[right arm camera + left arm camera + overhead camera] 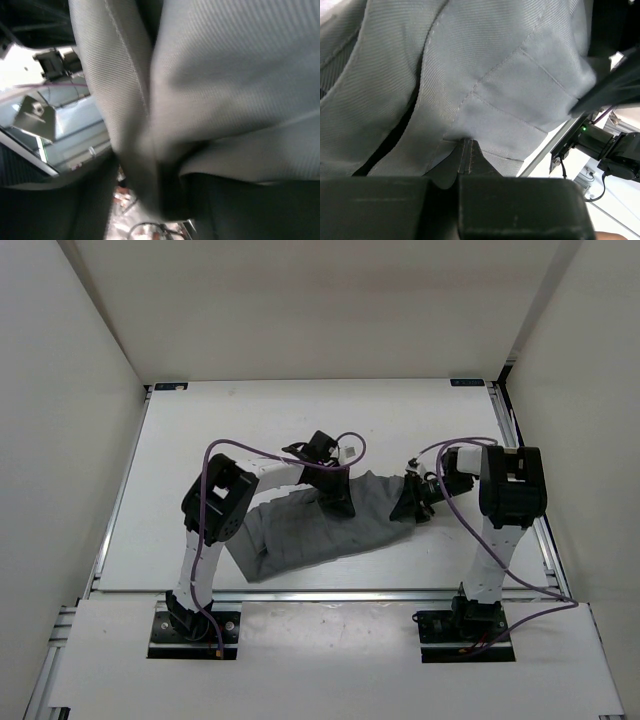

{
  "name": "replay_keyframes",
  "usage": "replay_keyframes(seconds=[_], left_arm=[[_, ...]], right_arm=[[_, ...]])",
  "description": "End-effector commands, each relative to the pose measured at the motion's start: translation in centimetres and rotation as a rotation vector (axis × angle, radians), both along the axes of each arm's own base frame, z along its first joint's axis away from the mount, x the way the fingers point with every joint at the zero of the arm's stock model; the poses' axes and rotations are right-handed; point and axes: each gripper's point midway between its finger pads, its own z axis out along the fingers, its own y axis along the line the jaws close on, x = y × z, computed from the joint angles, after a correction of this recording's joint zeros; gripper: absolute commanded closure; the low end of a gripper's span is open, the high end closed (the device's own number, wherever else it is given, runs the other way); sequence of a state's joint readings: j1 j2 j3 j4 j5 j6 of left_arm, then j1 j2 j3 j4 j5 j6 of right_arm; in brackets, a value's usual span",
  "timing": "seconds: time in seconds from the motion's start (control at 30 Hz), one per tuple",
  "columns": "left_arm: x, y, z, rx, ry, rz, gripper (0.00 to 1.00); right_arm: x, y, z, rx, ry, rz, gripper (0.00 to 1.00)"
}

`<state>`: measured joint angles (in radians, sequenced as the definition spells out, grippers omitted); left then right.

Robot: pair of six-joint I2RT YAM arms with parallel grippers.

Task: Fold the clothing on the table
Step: Fold the skirt

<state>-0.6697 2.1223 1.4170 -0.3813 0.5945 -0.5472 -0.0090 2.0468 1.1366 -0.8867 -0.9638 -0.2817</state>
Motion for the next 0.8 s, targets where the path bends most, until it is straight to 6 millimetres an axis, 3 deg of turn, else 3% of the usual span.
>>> replay_keyframes(seconds=[0.0, 0.03, 0.1, 0.27, 0.43, 0.53, 0.63, 0.7, 0.73, 0.77], left_arm=[[0.3, -0.1, 2.4, -0.044, -0.044, -0.018, 1.0], [0.2, 0.2, 2.1, -0.033, -0.04, -0.017, 1.0], [0.4, 0.3, 2.2, -0.038, -0.045, -0.013, 1.0], [0.1, 0.3, 2.0, -0.028, -0.05, -0.029, 1.0], [0.6, 0.5, 2.9, -0.009, -0.075, -0.048, 1.0], [1.2, 0.5, 5.1, 0.001, -0.138, -0.062, 1.0], [1.9, 0.8, 8.9, -0.029, -0.206, -0.008, 1.0], [1.4, 2.1, 10.5, -0.042, -0.239, 0.053, 1.0], [0.7, 3.0, 9.8, -0.023, -0.22, 0.076, 1.0], [0.7, 3.5, 11.2, -0.037, -0.248, 0.106, 1.0]], right_arm=[[0.4, 0.5, 0.1, 0.029, -0.078, -0.021, 0.62], [0.5, 0.4, 0.1, 0.028, -0.077, -0.032, 0.68], [0.4, 0.4, 0.0, 0.034, -0.081, -0.042, 0.69], [1.0, -0.2, 0.5, 0.011, -0.138, -0.066, 0.95], [3.5, -2.4, 3.1, -0.05, -0.341, -0.155, 1.0], [4.2, -2.8, 6.0, -0.102, -0.523, -0.14, 1.0], [3.9, -2.5, 7.2, -0.168, -0.63, -0.097, 1.0], [3.3, -2.2, 7.6, -0.204, -0.674, -0.07, 1.0], [3.4, -2.4, 7.8, -0.234, -0.713, -0.065, 1.0], [3.2, -2.8, 7.7, -0.263, -0.724, -0.07, 1.0]])
